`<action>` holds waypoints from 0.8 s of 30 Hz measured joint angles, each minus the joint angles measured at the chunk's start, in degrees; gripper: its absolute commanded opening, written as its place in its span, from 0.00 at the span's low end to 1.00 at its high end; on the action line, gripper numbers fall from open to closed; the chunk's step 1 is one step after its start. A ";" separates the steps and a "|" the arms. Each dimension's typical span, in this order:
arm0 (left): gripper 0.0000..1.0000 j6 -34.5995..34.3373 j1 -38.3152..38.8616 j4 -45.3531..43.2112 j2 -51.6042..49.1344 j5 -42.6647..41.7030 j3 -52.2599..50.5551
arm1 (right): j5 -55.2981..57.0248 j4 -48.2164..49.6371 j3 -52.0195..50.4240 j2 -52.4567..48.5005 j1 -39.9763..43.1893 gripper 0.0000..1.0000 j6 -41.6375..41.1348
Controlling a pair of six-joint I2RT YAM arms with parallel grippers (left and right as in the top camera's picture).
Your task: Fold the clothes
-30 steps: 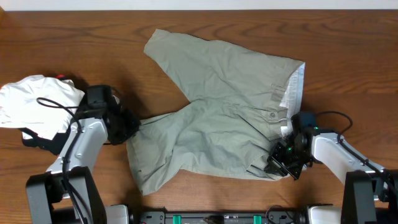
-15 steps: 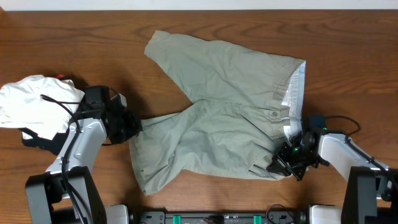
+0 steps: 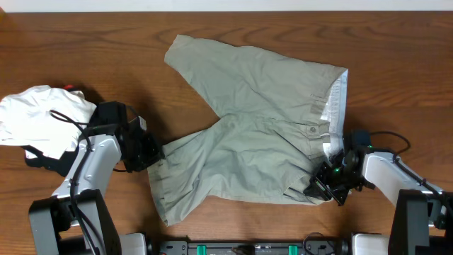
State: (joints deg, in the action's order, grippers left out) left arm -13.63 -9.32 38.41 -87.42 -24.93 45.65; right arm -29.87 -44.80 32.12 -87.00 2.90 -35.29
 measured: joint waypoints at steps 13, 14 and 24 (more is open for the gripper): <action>0.06 1.33 -2.21 -0.07 0.00 -8.68 0.04 | 0.02 0.00 0.00 -0.02 0.00 0.06 0.20; 0.06 1.49 -2.89 -0.09 0.00 -10.21 0.15 | 0.02 -0.02 0.00 -0.02 0.00 0.06 0.22; 0.27 1.86 -14.73 -10.75 0.00 -19.78 2.89 | 0.02 0.00 0.00 0.00 0.00 0.06 0.44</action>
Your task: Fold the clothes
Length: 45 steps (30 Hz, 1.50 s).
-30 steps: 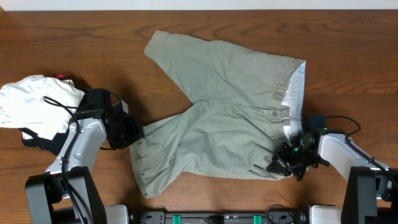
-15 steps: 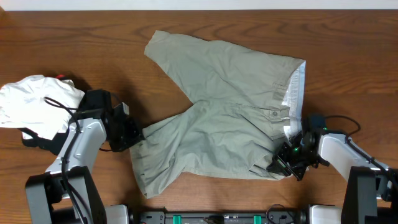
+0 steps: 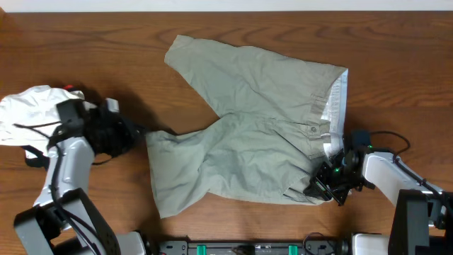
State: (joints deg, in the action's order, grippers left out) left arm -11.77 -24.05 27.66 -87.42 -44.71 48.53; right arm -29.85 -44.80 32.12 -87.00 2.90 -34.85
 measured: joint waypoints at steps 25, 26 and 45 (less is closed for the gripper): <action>0.44 2.89 -1.73 11.85 0.00 9.44 -1.40 | 0.00 -0.02 0.00 0.00 0.00 0.06 0.42; 0.48 2.97 -1.73 11.28 0.00 9.64 -1.49 | 0.00 -0.02 0.00 -0.02 0.00 0.06 0.42; 0.38 3.26 5.90 7.74 -5.81 10.47 -2.03 | 0.00 -0.07 0.00 -0.02 0.00 0.06 0.61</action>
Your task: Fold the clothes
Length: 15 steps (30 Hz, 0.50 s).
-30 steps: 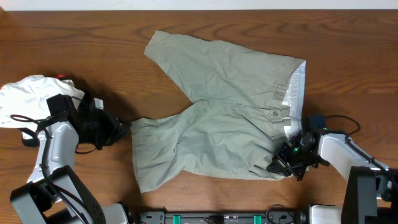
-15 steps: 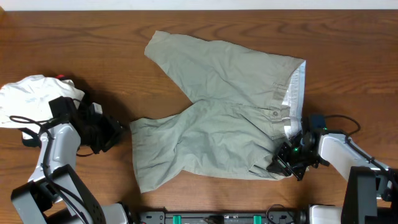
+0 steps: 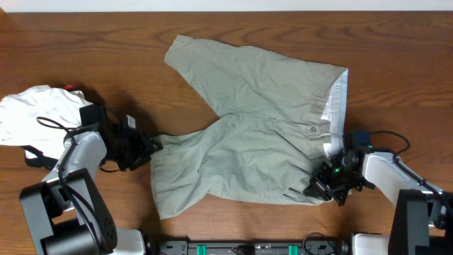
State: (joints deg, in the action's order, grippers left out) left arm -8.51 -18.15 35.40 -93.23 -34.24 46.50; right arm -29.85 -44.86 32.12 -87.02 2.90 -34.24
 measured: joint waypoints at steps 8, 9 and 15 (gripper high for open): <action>0.19 0.79 0.00 0.17 0.00 -0.04 -0.04 | 0.00 0.00 0.00 0.02 0.00 0.06 0.04; 0.14 0.76 0.00 0.17 0.00 -0.04 -0.04 | 0.00 0.00 0.00 0.02 0.00 0.06 0.07; 0.06 -0.04 -0.15 -2.14 0.00 -0.07 -0.02 | 0.00 0.00 0.00 0.00 0.00 0.06 0.17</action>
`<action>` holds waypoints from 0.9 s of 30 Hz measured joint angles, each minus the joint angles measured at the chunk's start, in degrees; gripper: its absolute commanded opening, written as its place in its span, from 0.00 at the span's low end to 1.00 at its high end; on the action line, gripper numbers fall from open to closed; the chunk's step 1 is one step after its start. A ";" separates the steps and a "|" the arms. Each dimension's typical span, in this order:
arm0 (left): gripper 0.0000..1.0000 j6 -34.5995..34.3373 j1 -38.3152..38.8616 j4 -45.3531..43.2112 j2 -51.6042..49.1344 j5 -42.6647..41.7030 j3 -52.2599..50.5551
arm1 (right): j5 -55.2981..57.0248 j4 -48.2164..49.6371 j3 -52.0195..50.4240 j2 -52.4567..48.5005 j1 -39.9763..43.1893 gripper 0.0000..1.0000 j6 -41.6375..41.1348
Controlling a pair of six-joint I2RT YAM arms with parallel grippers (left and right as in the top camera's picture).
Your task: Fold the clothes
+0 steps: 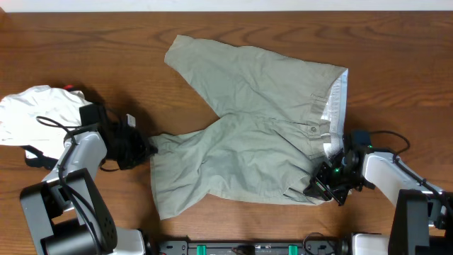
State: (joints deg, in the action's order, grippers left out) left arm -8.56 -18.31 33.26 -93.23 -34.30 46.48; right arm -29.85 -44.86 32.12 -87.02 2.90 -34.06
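Sage-green shorts [255, 120] lie spread on the wooden table, waistband to the right and both legs pointing left. My left gripper [147, 149] is at the left hem of the near leg [184, 177]; its fingers look drawn together on the hem edge. My right gripper [323, 188] sits at the near right corner of the waistband, shut on bunched cloth there. The white lining of the waistband [338, 106] shows along the right edge.
A crumpled white garment [35, 113] lies at the far left beside my left arm, with a small red thing [71, 88] at its top edge. The table's far edge [226, 10] runs along the top.
My left gripper's fingers, spread at the near leg's hem before, now look closed on it and sit slightly further left. The right gripper and the shorts have not moved.
First my left gripper was at the near leg's hem, with the leg bunched. Then it was further left, toward the white garment, and the hem lay drawn out leftward. Later it was back at the hem with fingers spread, and now closed. The right gripper held the waistband corner throughout.
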 measured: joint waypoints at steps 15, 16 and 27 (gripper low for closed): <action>0.06 -9.97 -3.15 -12.81 0.00 -0.09 2.64 | 0.00 0.00 0.00 0.02 0.00 0.06 0.02; 0.06 -10.14 -3.15 -12.15 0.00 0.02 2.64 | 0.00 0.00 0.00 0.02 0.00 0.06 0.02; 0.28 -10.75 -3.26 -1.46 0.00 7.76 2.86 | 0.00 0.00 0.00 0.02 0.02 0.05 0.02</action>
State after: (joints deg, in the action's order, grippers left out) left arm -19.31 -21.56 31.79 -93.23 -26.55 49.34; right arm -29.85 -44.86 32.12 -87.00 2.92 -34.04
